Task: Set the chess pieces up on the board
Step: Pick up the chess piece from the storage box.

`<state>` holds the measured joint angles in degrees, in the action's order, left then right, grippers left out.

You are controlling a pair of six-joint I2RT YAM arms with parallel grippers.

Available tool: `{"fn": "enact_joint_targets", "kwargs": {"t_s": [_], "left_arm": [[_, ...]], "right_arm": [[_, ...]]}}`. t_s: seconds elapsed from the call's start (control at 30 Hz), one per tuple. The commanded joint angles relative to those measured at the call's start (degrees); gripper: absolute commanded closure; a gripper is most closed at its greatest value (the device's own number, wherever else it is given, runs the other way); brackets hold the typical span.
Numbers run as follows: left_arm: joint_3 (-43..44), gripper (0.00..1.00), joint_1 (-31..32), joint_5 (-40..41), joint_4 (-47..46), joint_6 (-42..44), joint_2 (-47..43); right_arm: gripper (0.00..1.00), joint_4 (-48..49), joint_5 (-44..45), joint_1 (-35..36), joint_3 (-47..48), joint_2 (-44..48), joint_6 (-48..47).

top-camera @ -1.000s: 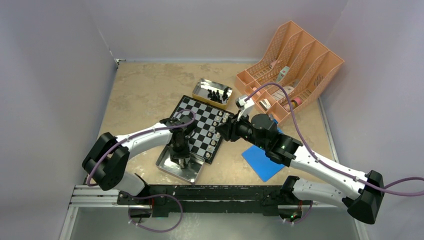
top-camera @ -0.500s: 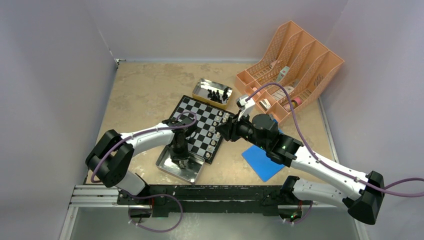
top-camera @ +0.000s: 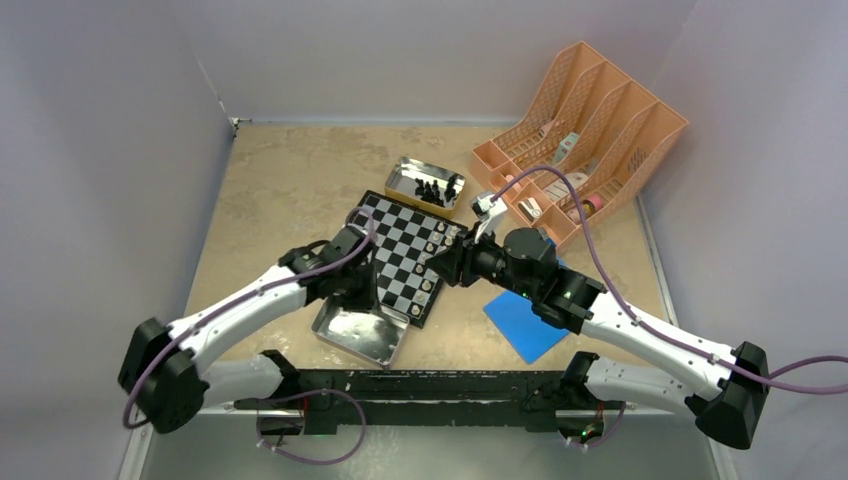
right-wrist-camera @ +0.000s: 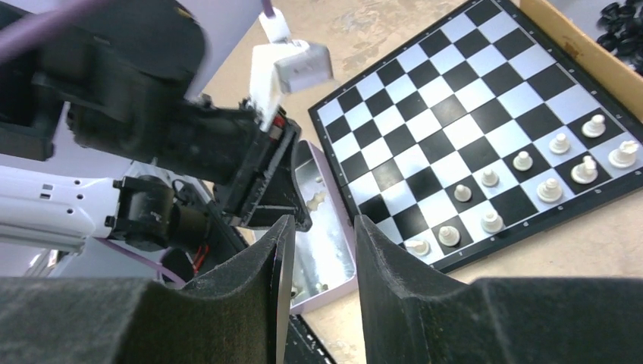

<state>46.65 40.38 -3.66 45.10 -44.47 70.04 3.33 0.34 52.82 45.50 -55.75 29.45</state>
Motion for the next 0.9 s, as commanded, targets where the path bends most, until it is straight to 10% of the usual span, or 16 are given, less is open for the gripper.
{"fn": "enact_joint_targets", "kwargs": {"t_s": [0.0,0.87], "left_arm": [[-0.16,0.89,0.48,-3.17,-8.53,8.97,-10.15],[-5.35,0.92,0.51,-22.49,-25.56,30.58,-24.04]], "right_arm": [[0.62,2.36,-3.68,-0.17,1.04,0.59,2.8],[0.56,-2.02,-15.74,-0.26,10.53,-8.86,2.09]]}}
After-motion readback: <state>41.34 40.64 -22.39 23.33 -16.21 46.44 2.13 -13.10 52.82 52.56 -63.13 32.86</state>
